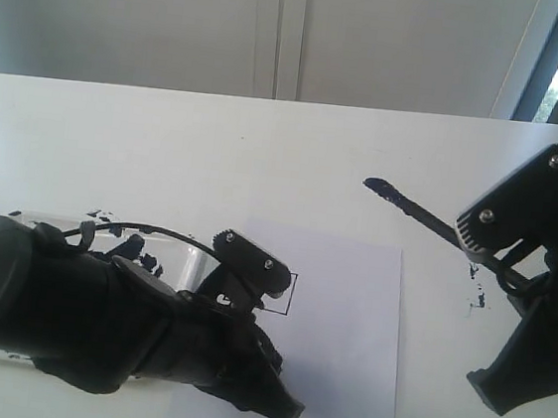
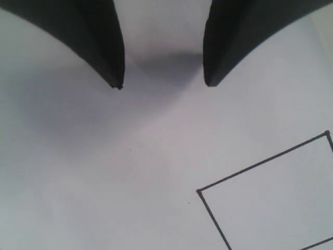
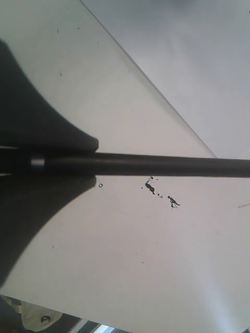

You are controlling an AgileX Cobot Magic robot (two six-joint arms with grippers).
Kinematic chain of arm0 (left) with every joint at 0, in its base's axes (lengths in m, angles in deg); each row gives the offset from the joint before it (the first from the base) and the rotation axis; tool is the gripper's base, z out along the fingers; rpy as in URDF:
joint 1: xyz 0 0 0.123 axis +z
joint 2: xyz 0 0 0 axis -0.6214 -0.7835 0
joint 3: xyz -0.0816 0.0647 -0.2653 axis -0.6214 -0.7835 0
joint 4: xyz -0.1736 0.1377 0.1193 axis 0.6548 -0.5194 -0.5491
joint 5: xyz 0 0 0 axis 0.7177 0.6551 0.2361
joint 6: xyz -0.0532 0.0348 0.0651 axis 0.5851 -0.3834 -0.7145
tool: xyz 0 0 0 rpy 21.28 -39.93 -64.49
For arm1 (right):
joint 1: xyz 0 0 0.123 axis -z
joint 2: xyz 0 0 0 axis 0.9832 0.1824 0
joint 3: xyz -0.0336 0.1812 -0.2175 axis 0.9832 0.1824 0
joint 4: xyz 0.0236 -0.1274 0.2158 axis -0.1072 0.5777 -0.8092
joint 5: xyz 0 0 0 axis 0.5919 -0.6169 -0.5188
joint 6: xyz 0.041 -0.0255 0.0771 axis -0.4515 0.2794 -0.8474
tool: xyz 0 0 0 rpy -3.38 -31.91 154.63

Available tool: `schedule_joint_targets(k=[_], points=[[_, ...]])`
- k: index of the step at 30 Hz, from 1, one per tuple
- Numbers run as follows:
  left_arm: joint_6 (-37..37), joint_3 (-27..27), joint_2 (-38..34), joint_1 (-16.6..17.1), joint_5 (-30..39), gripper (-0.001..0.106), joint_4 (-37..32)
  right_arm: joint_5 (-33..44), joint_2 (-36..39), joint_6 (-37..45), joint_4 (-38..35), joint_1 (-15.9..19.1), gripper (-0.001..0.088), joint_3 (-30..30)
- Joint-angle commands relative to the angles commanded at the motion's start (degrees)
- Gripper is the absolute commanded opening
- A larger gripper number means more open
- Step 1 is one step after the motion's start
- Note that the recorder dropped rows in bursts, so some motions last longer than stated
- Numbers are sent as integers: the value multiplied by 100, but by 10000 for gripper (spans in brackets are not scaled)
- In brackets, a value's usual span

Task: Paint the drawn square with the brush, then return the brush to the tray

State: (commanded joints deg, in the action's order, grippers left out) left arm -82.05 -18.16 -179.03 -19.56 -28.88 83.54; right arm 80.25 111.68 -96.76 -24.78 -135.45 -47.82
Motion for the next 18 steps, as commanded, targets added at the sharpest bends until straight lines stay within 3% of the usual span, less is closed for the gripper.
schedule_joint_targets(k=[5,18], points=[[-66,-207,0,0,35,519,0,0,-2,0,-10,0,0,0],[-1595,-265,0,0,118,519,0,0,-2,10,-10,0,0,0]])
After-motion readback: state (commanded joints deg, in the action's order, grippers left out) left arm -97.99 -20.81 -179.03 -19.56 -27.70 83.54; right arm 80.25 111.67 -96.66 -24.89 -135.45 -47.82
